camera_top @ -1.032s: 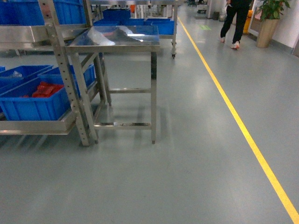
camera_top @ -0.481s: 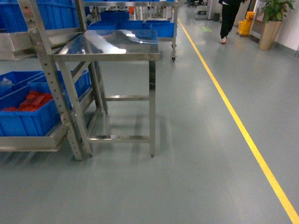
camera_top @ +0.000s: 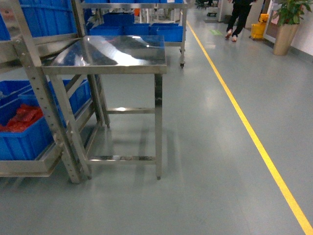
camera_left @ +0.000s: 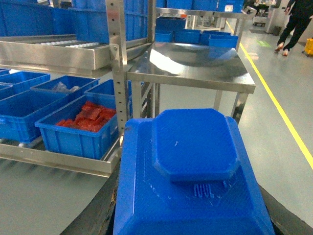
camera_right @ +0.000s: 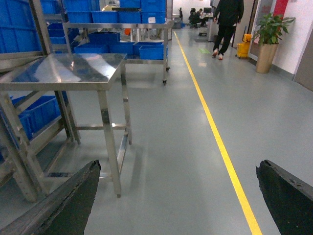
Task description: Pick blue part to blue bin on bottom shelf
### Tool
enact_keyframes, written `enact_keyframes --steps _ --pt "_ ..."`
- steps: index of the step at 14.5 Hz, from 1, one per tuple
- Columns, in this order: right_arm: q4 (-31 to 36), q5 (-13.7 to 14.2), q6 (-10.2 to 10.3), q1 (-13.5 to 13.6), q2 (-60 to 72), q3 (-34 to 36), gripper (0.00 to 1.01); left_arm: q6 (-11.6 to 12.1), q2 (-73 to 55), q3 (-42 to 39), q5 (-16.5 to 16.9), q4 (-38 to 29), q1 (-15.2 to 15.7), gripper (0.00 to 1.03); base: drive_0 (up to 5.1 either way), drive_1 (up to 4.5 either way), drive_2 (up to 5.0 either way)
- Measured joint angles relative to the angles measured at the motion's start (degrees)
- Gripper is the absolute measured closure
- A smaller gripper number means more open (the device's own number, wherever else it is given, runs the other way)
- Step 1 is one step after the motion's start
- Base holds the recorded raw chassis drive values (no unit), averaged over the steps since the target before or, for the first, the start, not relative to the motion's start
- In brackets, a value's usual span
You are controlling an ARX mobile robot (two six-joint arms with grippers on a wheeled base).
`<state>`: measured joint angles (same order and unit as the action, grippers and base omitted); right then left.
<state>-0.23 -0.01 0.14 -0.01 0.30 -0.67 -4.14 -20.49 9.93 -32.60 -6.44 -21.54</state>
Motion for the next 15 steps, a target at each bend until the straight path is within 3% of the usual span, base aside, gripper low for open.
enact_keyframes --steps 15 --pt "0.13 0.00 0.00 0.00 0.00 0.00 0.03 0.00 0.00 -0.02 -0.02 -0.02 0.00 0.60 0.0 3.90 -3.8"
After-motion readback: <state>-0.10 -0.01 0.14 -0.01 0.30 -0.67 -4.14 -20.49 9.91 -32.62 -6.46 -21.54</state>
